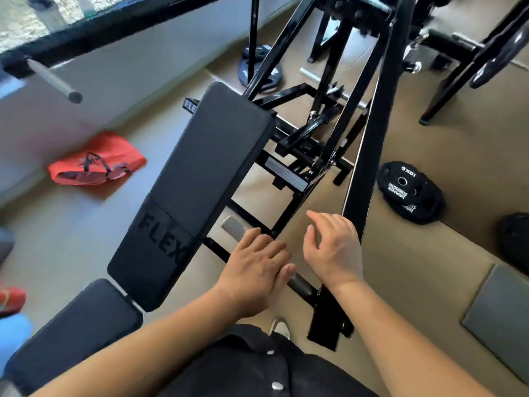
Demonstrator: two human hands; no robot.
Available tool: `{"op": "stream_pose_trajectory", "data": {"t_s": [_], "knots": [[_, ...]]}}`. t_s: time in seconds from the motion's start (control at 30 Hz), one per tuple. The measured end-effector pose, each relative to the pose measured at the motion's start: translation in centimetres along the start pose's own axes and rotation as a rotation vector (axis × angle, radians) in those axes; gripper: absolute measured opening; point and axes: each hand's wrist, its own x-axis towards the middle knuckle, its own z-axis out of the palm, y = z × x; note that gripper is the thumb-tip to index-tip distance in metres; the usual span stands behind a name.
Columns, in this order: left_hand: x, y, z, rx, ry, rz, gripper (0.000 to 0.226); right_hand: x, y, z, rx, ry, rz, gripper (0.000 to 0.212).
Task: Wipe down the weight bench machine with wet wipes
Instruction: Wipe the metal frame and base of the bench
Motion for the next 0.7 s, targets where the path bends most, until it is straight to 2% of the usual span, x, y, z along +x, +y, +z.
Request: {"op": "stream_pose_trajectory", "data": {"t_s": [0.07, 0.13, 0.2, 0.3, 0.33, 0.43, 0.57, 0.7], "knots": [[-1.3, 1.1, 0.4, -0.050, -0.007, -0.063, 0.063, 0.2, 0.7, -0.6, -0.012, -0.093, -0.105, 0.031], [-2.3, 2.1, 0.6, -0.091, -0.014, -0.111, 0.072, 0.1, 1.6, -1.0, -0.142, -0.243, -0.242, 0.050], [-2.8, 3.2, 0.7, -0.102, -0.027, -0.133, 0.073, -0.2, 2.6, -1.3, -0.116, -0.234, -0.353, 0.052], [-1.4, 4.4, 0.6, -0.036, -0.089, -0.173, 0.070, -0.6, 3.9, -1.5, 0.182, -0.072, -0.275, 0.027], [-0.6, 4.7, 0.4, -0.028, -0.101, -0.195, 0.068, -0.6, 3.9, -1.5, 0.220, -0.051, -0.243, 0.027], [0.8, 5.4, -0.1, -0.007, -0.036, -0.235, 0.057, -0.8, 3.8, -1.3, 0.241, -0.082, -0.231, 0.038], [-2.6, 7.1, 1.1, -0.103, 0.083, -0.192, 0.052, -0.7, 4.0, -1.4, 0.229, -0.055, -0.248, 0.035], [-4.2, 8.9, 1.6, -0.264, -0.001, -0.067, 0.055, -0.6, 4.1, -1.2, 0.185, -0.069, -0.264, 0.032]]}}
